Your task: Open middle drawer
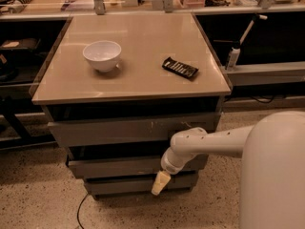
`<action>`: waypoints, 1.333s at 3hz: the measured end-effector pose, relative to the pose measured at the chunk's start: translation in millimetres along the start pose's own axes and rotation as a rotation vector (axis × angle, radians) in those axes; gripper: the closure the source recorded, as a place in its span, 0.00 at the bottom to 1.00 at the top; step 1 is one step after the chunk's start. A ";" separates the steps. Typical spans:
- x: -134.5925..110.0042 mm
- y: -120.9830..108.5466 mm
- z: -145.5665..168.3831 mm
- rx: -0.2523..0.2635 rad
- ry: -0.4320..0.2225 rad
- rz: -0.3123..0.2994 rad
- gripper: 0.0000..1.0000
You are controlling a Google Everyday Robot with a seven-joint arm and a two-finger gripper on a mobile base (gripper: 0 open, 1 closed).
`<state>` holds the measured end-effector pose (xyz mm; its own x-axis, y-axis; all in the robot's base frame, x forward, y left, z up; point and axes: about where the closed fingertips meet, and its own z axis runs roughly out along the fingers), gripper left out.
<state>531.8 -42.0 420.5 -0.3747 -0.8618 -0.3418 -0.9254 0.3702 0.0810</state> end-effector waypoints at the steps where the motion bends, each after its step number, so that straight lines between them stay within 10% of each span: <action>1: 9.4 21.0 2.9 -0.063 0.037 -0.020 0.00; 4: 64.0 80.4 -35.8 -0.196 0.123 -0.024 0.00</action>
Offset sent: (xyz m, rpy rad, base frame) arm -0.1293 -0.0243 0.0021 -0.0549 0.3080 0.2090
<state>431.4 -79.8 438.6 -0.3452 -0.9098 -0.2306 -0.9231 0.2847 0.2585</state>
